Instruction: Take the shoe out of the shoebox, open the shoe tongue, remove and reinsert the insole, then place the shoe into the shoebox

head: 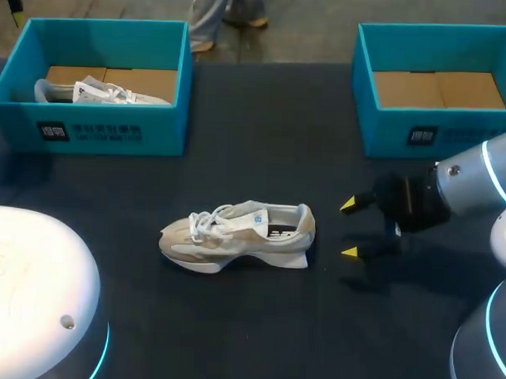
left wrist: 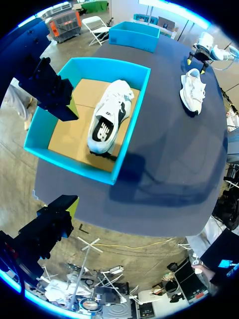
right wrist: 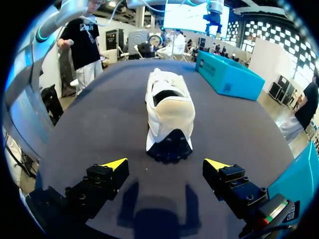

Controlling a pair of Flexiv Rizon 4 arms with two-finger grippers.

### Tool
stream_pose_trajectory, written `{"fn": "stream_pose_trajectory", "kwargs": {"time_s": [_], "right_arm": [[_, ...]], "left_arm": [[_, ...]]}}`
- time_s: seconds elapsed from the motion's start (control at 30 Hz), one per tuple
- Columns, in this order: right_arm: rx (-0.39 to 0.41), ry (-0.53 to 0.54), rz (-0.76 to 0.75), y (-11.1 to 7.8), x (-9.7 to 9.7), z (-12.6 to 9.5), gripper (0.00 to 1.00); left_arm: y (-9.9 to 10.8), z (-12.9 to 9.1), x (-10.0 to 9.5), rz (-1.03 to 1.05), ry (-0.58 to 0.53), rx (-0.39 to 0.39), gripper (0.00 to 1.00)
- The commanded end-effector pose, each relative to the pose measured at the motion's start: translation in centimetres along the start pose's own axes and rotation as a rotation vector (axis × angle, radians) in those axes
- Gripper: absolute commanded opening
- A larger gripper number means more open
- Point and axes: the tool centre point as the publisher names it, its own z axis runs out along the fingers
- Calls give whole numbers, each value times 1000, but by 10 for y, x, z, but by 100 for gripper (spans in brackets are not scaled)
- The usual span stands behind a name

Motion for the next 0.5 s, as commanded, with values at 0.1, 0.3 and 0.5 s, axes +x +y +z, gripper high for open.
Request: {"fn": "stream_pose_trajectory", "kwargs": {"time_s": [0.1,0.3,0.5], "right_arm": [[4,-3,1,1,1,0,100],[13,-20,9,1,1,1,100],[7,-70,53,-3,-1,2,100]], "left_arm": [[-1,0,1,1,2,-2,100],[-1,0,1,1,2,-2,100],[-1,0,1,1,2,-2,100]]}}
